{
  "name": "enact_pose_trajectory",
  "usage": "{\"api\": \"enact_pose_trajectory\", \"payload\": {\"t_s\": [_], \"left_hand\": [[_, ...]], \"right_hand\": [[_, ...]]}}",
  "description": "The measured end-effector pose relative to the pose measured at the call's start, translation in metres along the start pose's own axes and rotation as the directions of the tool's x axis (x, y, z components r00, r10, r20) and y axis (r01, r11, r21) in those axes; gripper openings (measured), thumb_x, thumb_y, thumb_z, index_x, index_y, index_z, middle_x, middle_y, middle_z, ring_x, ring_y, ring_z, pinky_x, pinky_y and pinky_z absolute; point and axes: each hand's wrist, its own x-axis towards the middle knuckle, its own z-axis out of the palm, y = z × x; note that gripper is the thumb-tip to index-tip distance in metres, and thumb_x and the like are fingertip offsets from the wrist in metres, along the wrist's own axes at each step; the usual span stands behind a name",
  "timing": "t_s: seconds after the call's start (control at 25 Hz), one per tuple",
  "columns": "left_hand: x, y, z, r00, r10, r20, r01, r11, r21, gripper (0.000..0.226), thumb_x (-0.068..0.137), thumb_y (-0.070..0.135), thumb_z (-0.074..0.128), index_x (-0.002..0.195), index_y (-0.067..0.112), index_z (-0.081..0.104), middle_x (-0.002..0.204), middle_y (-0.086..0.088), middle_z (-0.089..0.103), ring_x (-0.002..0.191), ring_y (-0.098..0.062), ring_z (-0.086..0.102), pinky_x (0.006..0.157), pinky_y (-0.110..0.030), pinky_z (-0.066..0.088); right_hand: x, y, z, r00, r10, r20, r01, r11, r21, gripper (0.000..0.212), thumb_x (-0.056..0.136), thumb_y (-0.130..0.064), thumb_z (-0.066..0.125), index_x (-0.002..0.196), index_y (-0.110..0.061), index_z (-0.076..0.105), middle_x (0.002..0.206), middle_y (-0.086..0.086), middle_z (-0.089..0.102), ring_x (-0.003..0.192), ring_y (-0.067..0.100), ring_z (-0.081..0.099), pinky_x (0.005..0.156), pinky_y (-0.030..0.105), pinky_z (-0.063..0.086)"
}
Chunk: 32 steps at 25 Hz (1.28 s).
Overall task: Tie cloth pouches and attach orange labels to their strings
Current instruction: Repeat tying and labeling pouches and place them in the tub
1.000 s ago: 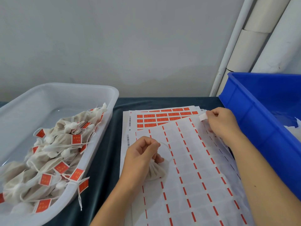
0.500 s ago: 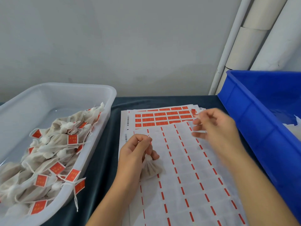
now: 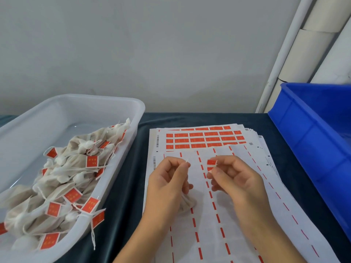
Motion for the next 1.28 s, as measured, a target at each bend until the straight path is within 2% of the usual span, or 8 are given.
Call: {"api": "enact_pose_trajectory", "payload": {"t_s": [0.08,0.2,0.28,0.4,0.52,0.64,0.92,1.28], "left_hand": [[-0.003,0.000,0.002,0.999,0.031,0.022,-0.031,0.999,0.032,0.025,0.103,0.023,0.063,0.080,0.028,0.072,0.069,0.007,0.066,0.061,-0.008,0.062,0.070,-0.025,0.062],[-0.005,-0.001,0.003,0.997,0.071,0.039,-0.074,0.995,0.061,0.021,0.103,0.023,0.064,0.084,0.026,0.072,0.071,0.011,0.068,0.066,-0.007,0.065,0.067,-0.019,0.058],[-0.006,-0.001,0.003,0.994,0.094,0.051,-0.098,0.992,0.080,0.018,0.103,0.023,0.064,0.087,0.025,0.072,0.073,0.013,0.068,0.068,-0.006,0.065,0.068,-0.018,0.057],[-0.008,-0.001,0.003,0.990,0.110,0.084,-0.120,0.985,0.121,0.021,0.104,0.024,0.063,0.088,0.033,0.073,0.076,0.013,0.070,0.070,-0.007,0.066,0.066,-0.018,0.056],[-0.010,-0.001,0.003,0.984,0.132,0.118,-0.151,0.974,0.171,0.022,0.104,0.026,0.062,0.090,0.041,0.072,0.081,0.011,0.072,0.072,-0.010,0.067,0.062,-0.020,0.057],[-0.011,-0.001,0.004,0.976,0.161,0.147,-0.190,0.960,0.207,0.023,0.104,0.026,0.060,0.092,0.042,0.072,0.080,0.008,0.072,0.071,-0.012,0.066,0.066,-0.024,0.059],[-0.012,-0.001,0.005,0.973,0.131,0.192,-0.170,0.965,0.199,0.022,0.105,0.027,0.059,0.091,0.038,0.073,0.072,0.011,0.068,0.064,-0.008,0.062,0.065,-0.031,0.060],[-0.012,0.001,0.004,0.975,0.113,0.192,-0.146,0.975,0.170,0.024,0.105,0.027,0.059,0.088,0.036,0.074,0.066,0.016,0.065,0.061,-0.006,0.063,0.057,-0.021,0.055]], "right_hand": [[-0.002,-0.002,-0.001,1.000,0.006,-0.009,-0.005,0.998,0.062,0.012,0.086,-0.033,0.068,0.095,-0.033,0.075,0.093,-0.003,0.077,0.087,0.018,0.074,0.072,0.021,0.059],[-0.002,-0.002,-0.001,1.000,0.017,-0.025,-0.015,0.997,0.080,0.016,0.082,-0.037,0.066,0.092,-0.031,0.076,0.091,-0.002,0.077,0.084,0.018,0.074,0.069,0.021,0.059],[-0.002,-0.001,-0.001,0.999,0.014,-0.032,-0.011,0.996,0.084,0.012,0.084,-0.032,0.068,0.093,-0.030,0.076,0.090,-0.001,0.077,0.082,0.017,0.074,0.068,0.021,0.058],[-0.003,0.001,-0.001,1.000,-0.002,-0.021,0.004,0.998,0.068,0.013,0.092,-0.017,0.070,0.095,-0.028,0.077,0.088,-0.001,0.077,0.078,0.016,0.073,0.068,0.020,0.058],[-0.002,0.001,-0.001,1.000,-0.007,-0.015,0.008,0.999,0.053,0.012,0.092,-0.016,0.071,0.095,-0.026,0.077,0.087,-0.002,0.077,0.078,0.015,0.072,0.066,0.020,0.058],[-0.002,0.003,0.000,1.000,-0.013,-0.007,0.013,1.000,0.022,0.010,0.093,-0.017,0.071,0.095,-0.025,0.077,0.084,-0.003,0.076,0.076,0.012,0.072,0.065,0.018,0.057],[-0.001,0.008,0.000,1.000,-0.005,0.013,0.005,0.999,-0.040,0.008,0.094,-0.023,0.071,0.097,-0.028,0.076,0.086,-0.007,0.076,0.082,0.010,0.072,0.067,0.016,0.056],[0.000,0.009,0.000,0.998,-0.032,0.051,0.034,0.998,-0.047,0.010,0.094,-0.024,0.071,0.095,-0.032,0.076,0.087,-0.006,0.076,0.086,0.013,0.073,0.072,0.017,0.057]]}}
